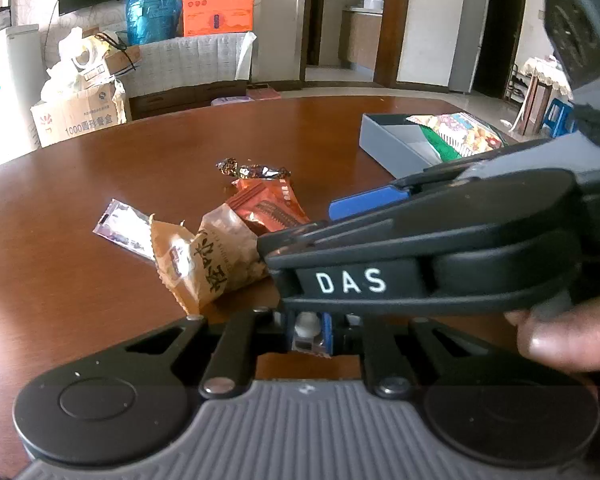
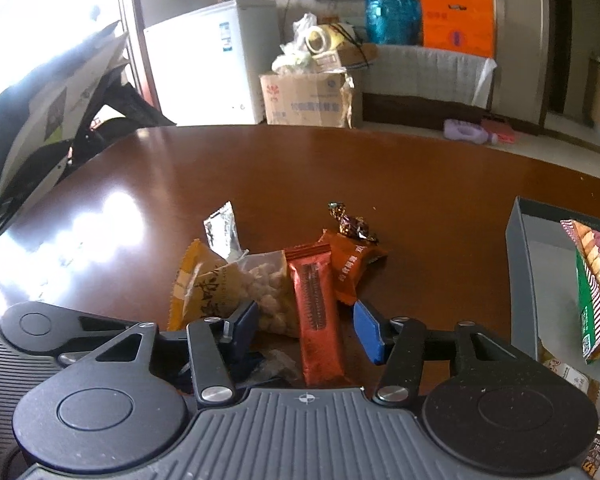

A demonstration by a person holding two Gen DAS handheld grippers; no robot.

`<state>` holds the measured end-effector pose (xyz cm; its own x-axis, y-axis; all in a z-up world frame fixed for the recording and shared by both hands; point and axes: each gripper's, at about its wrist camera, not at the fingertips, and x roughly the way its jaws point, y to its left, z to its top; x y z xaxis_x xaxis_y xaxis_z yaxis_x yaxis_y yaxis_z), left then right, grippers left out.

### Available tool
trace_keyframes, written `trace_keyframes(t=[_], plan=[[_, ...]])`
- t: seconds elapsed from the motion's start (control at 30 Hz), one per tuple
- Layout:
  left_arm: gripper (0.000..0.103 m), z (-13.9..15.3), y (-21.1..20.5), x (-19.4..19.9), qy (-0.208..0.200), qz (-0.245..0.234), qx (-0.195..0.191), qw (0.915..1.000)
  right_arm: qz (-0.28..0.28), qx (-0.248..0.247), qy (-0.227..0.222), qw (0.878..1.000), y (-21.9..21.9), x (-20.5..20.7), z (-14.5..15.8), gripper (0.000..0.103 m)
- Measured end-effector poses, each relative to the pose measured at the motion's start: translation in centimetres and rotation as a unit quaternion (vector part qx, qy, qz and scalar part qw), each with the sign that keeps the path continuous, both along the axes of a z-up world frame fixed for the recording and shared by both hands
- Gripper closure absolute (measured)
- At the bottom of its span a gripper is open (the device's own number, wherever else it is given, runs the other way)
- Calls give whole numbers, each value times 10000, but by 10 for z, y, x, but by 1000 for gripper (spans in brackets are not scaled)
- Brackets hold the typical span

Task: Organize snacks
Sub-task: 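Grasp the small clear packet with the left tool while the right tool grasps the orange wafer bar, then carry the small packet and wafer bar over the open box with both tools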

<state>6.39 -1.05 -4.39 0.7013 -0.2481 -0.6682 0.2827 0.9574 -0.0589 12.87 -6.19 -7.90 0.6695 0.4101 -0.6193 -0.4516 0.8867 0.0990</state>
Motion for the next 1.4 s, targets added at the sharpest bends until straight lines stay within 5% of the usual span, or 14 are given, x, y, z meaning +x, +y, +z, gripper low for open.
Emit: trace_keyframes(t=[0.33, 0.67, 0.73, 1.4], plan=[[93, 1, 19, -7, 51, 197, 87, 9998, -2, -146, 68, 9999, 5, 4, -6, 65], [93, 1, 31, -9, 60, 395, 63, 9992, 18, -357, 143, 9993, 9, 7, -14, 69], [93, 2, 33, -10, 73, 409, 33, 9991, 22, -385, 126, 9992, 9, 6, -14, 79], [93, 21, 31, -19, -119, 466, -33, 9988, -20, 29, -70, 10000, -24, -10, 10, 80]])
